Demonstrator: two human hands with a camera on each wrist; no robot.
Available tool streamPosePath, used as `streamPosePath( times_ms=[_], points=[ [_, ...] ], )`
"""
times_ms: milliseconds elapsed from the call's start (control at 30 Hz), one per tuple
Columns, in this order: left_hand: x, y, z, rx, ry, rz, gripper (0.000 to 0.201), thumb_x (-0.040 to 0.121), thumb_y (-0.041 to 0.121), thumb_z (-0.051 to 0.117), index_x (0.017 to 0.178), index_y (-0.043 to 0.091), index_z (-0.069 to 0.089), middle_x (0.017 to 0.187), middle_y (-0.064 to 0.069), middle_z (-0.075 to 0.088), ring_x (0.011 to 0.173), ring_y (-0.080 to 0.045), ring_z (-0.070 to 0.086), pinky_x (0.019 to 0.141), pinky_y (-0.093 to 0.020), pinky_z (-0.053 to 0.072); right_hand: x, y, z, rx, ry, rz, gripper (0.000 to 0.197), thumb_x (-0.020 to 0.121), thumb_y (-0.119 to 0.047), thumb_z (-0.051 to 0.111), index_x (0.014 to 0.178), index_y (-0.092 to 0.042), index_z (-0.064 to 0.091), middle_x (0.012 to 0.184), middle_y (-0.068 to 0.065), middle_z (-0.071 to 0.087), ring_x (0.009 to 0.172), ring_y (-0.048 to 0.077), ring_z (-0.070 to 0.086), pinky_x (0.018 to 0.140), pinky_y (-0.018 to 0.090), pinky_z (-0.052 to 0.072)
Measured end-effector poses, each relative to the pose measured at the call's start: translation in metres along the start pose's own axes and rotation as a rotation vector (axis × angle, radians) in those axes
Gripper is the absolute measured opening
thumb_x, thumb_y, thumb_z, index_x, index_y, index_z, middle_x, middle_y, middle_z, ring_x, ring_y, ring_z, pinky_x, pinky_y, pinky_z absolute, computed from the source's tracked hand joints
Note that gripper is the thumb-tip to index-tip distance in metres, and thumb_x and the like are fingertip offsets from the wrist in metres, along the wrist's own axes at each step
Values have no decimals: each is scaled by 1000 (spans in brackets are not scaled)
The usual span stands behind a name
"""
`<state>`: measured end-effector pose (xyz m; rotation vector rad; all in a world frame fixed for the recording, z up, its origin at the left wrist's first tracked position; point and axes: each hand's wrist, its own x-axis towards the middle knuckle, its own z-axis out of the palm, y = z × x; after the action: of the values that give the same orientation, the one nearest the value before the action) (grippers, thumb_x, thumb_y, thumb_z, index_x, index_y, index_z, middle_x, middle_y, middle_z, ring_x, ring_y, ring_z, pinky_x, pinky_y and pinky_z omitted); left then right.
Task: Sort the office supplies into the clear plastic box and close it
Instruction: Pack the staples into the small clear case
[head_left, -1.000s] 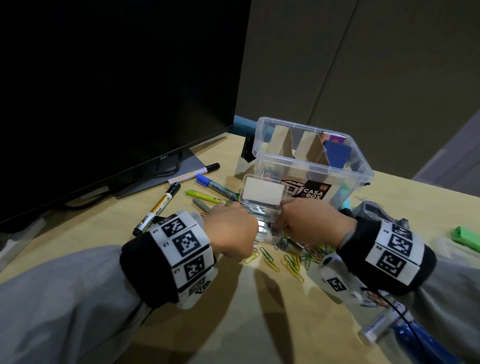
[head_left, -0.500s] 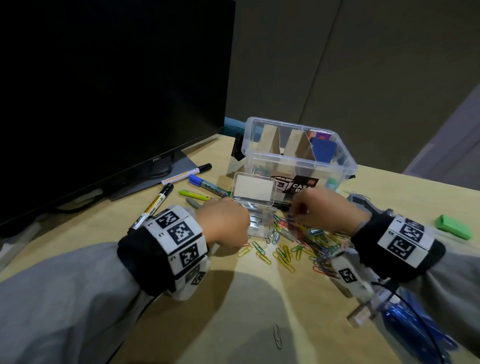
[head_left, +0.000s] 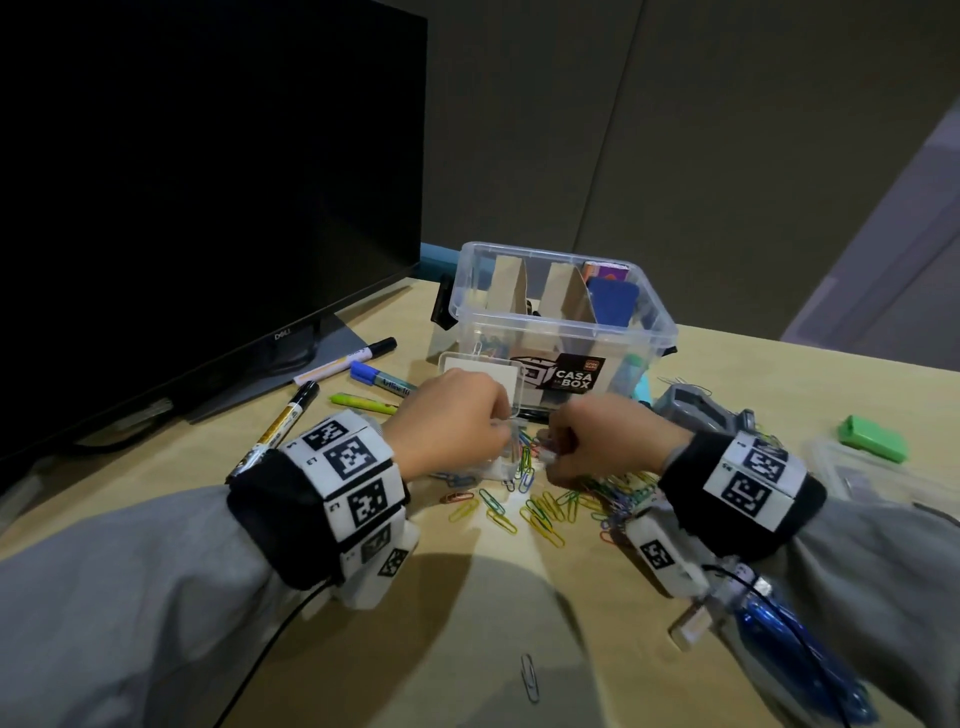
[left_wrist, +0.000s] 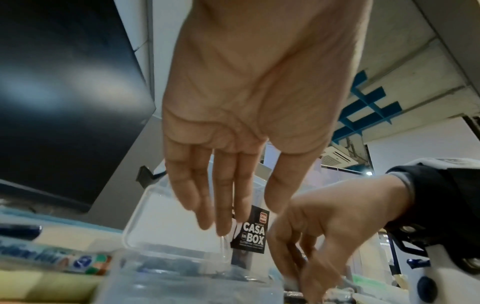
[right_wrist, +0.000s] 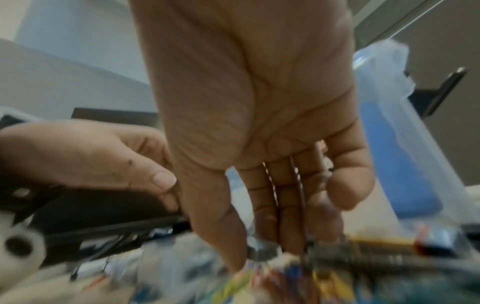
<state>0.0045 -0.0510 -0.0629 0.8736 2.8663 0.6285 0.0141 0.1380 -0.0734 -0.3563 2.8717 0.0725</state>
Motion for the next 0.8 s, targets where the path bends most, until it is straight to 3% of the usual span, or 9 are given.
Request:
streamPosePath(
  times_ms=[100,167,300,467,567,667,733,800],
  points=[
    [12,5,1,-262,8,-41,24,93,30,62,112,17,69,102,5,67,90,-9,61,81,-27,49,-4,9,-17,148,124,-35,17,81,-31,73,77,-21,59,70,-10,56,64,10,52,56,20,39],
    [24,8,5,-457,-19,-103,22,93,29,63,109,14,69,94,4,67,83,-11,64,77,-28,54,-9,14,-29,232,229,-94,13,79,-21,72,76,-20,60,68,-9,58,62,11,53,56,22,41],
    [39,18,9,-967,-117,-253,15,96,6,59,103,-6,63,80,-15,67,60,-15,59,54,-17,52,-19,20,-38,292,393,-176,12,79,-16,75,83,-14,63,74,-4,63,64,10,58,57,22,47],
    [46,28,12,-1099,-155,-267,5,91,2,63,87,-1,64,75,-18,67,46,-8,60,45,-12,49,-23,27,-30,364,457,-219,12,80,-13,75,84,-14,64,75,-7,63,63,3,57,58,15,45],
    [49,27,19,-1080,-128,-253,5,90,0,65,85,-3,64,72,-18,65,44,-8,59,44,-13,47,-19,36,-24,349,395,-133,16,77,-10,77,85,-14,64,78,-3,65,69,11,60,60,22,48],
    [50,22,23,-1006,-73,-285,6,88,3,68,86,-2,67,71,-16,67,48,-10,60,45,-15,48,-16,46,-20,130,145,-15,15,77,-10,73,84,-20,66,81,-4,65,75,15,61,64,25,48],
    [49,16,22,-970,-32,-306,5,87,4,69,86,-1,68,74,-15,68,53,-12,62,48,-16,51,-15,48,-15,-7,12,8,16,80,-11,70,93,-20,70,86,-4,64,80,15,59,62,23,46],
    [48,11,18,-936,10,-309,2,86,3,69,85,2,69,75,-14,68,56,-13,62,51,-18,53,-14,48,-9,-63,24,14,16,85,-16,66,99,-21,70,92,-5,62,84,16,58,65,25,48]
  ],
)
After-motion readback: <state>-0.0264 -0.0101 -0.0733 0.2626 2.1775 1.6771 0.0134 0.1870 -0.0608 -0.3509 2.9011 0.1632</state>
